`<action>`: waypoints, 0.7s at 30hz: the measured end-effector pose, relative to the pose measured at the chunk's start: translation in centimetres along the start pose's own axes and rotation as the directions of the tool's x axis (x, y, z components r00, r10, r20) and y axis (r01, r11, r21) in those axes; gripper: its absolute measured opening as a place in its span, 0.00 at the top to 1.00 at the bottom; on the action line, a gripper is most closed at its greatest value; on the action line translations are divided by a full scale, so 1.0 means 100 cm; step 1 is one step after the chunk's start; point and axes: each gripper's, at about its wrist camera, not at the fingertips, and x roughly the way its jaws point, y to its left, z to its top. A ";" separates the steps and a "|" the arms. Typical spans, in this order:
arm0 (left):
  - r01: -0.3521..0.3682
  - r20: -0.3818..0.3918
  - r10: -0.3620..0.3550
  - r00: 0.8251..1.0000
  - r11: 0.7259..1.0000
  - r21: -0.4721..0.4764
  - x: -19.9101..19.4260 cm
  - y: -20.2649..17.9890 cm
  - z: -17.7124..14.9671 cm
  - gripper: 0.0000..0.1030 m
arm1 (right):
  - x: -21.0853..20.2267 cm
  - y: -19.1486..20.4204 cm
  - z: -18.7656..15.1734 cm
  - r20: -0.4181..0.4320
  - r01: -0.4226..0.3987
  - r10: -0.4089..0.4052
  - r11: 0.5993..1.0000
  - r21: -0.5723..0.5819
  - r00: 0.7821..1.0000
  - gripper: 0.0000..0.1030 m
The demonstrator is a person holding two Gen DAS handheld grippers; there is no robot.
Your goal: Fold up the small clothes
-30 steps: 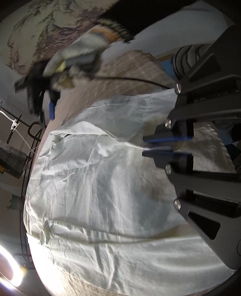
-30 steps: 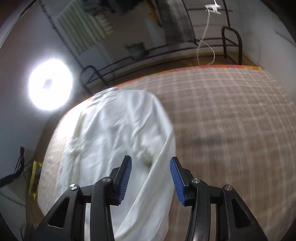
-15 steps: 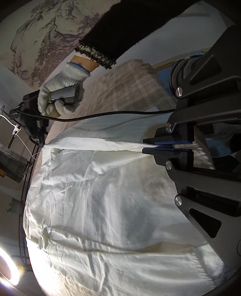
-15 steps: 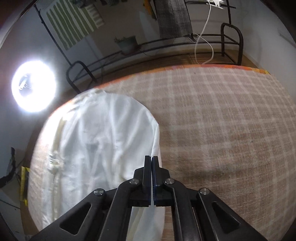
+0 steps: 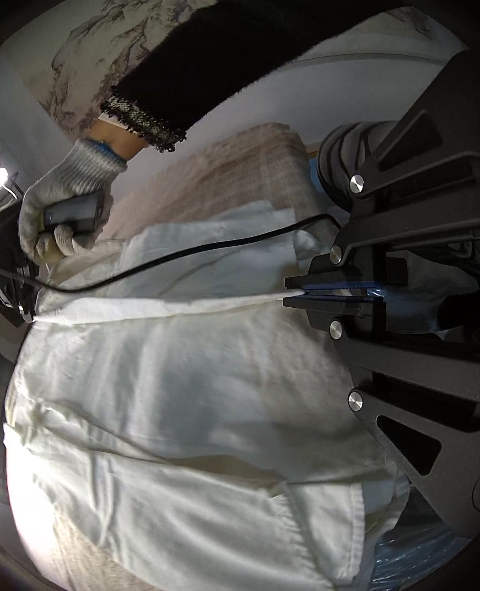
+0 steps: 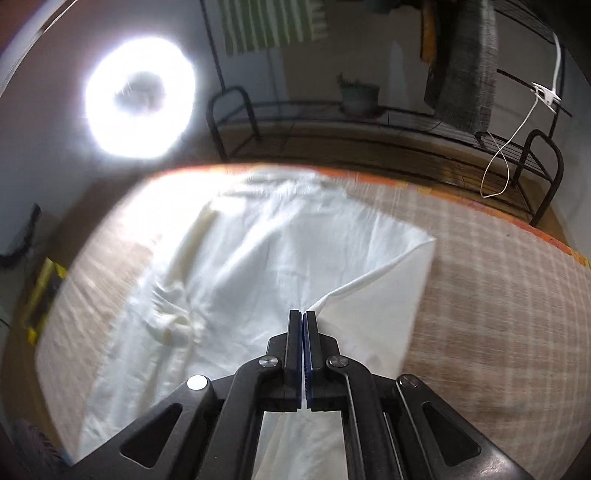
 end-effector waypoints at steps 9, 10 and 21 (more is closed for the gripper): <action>-0.007 -0.016 0.008 1.000 1.000 0.026 -0.001 -0.003 0.003 1.00 | -0.017 -0.038 -0.031 0.042 -0.068 0.063 0.991 0.119 0.997 0.74; -0.010 -0.012 0.010 1.000 0.999 0.035 -0.004 -0.003 0.004 1.00 | -0.029 -0.044 -0.037 0.055 -0.079 0.072 0.987 0.138 0.996 0.74; -0.039 0.021 0.037 0.999 0.995 0.091 -0.026 -0.006 0.019 0.83 | -0.139 -0.077 -0.160 0.103 -0.155 0.130 0.941 0.300 0.986 0.67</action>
